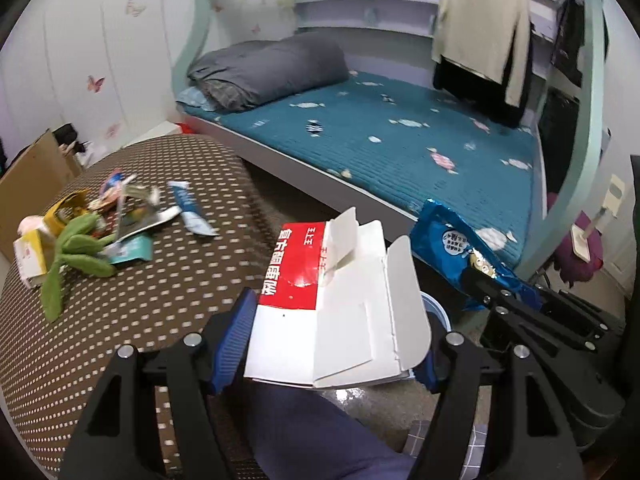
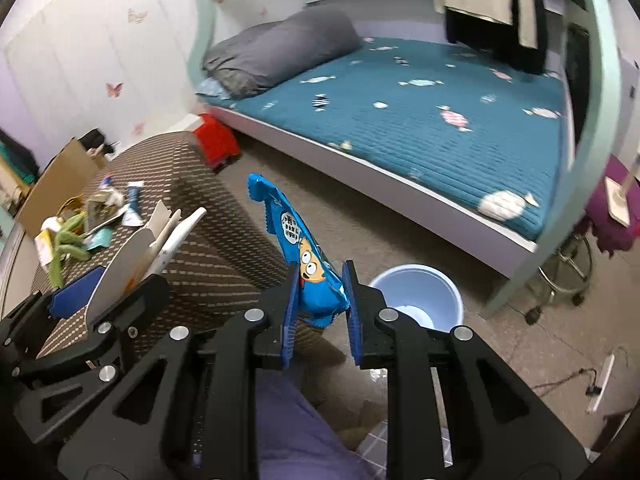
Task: Collect trash
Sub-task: 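Carry the box and blue bag over the wastebasket and open the left tool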
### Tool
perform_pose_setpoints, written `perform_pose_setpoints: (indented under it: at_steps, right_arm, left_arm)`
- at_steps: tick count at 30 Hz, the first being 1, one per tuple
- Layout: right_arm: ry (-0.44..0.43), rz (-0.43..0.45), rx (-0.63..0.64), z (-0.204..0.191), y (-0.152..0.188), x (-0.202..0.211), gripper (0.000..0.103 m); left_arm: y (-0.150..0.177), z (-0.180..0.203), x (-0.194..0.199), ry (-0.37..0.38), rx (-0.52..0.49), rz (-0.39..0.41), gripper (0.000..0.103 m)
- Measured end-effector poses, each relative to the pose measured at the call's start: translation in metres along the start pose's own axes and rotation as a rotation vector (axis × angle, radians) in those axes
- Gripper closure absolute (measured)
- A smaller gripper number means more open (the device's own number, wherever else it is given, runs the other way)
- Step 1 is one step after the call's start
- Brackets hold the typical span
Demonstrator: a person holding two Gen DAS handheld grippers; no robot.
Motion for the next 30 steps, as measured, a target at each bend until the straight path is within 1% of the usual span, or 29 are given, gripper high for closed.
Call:
perform_pose_setpoints:
  at_steps: [9,14,18,21,25,27,29,30]
  right_arm:
    - [0.098,-0.032,-0.082,0.048,0.007,-0.008,0.082]
    - [0.151,-0.062,-0.13,0.075,0.014,-0.018,0.082]
    - [0.196,-0.086,-0.15,0.09,0.017,-0.03,0.082]
    - [0.219,-0.111,-0.169,0.102,0.02,-0.038,0.082]
    - [0.254,-0.133,-0.198,0.116,0.024,-0.047,0.082]
    - [0.276,-0.143,-0.217,0.125,0.027,-0.051,0.082]
    - [0.296,-0.157,-0.23,0.131,0.029,-0.055,0.082]
    - [0.298,-0.165,-0.235,0.133,0.03,-0.058,0.082]
  left_arm:
    - [-0.002,0.047,-0.032,0.066,-0.085,-0.063,0.036]
    - [-0.002,0.068,-0.055,0.109,-0.122,-0.113,0.036]
    - [-0.001,0.085,-0.074,0.117,-0.159,-0.136,0.036]
    - [0.0,0.098,-0.09,0.137,-0.176,-0.168,0.036]
    - [-0.001,0.11,-0.111,0.17,-0.184,-0.189,0.035]
    - [-0.002,0.118,-0.121,0.173,-0.211,-0.191,0.033]
    - [-0.001,0.12,-0.129,0.16,-0.223,-0.189,0.025]
    - [0.0,0.121,-0.133,0.164,-0.225,-0.196,0.024]
Point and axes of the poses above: each gripper's, at about its wrist camera, not at the fingertips, and x roughly against the way its jaws point, z to its right, y to its underside, the point moved 3 cm from there along -x, roughly the way its jaws point, and after that the axes turned 4 degrees about y, right-handed, at the moved point
